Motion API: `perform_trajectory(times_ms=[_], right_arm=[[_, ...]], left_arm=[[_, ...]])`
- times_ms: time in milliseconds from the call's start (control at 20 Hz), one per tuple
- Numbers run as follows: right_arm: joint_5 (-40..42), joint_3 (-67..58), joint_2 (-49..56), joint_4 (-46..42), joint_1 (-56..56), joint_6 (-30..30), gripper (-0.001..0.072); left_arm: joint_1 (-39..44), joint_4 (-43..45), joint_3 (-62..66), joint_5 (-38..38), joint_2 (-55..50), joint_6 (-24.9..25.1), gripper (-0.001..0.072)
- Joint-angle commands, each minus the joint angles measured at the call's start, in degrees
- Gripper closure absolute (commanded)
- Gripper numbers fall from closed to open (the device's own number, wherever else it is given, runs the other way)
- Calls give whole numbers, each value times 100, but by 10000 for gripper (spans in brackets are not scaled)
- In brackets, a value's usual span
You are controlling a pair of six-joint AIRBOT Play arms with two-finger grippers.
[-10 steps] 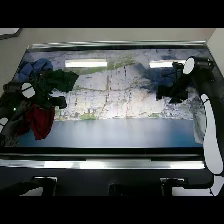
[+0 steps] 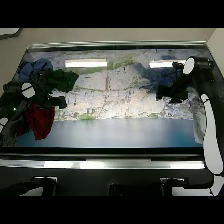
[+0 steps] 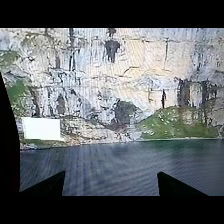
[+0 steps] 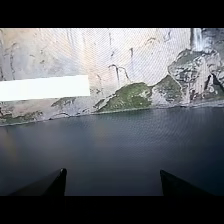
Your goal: Fold the shirts.
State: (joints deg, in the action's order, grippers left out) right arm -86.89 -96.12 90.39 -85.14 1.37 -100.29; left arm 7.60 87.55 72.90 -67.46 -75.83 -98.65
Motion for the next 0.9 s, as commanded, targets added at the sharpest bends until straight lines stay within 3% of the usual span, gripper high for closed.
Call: perform_trajectory(times_ms=[0,150,350,550,700,850], right_arm=[[0,2,0,2,7,-2,45],[120,2,2,2,7,-37,45],[1611,2,0,2,7,-107,45],[2409,2,0,46,7,-155,45],[2411,2,0,-48,-13,-35,38],[1464,2,46,-28,-15,544,13]], left_arm=[[-2,2,-2,2,4,2,-13],[-2,2,-2,2,4,2,-13],[2,-208,-28,1021,-17,-192,-13],[2,-509,-17,1233,-22,-190,-13],[-114,-372,284,555,-17,-173,-13],[-601,710,879,-721,-17,-175,-13]])
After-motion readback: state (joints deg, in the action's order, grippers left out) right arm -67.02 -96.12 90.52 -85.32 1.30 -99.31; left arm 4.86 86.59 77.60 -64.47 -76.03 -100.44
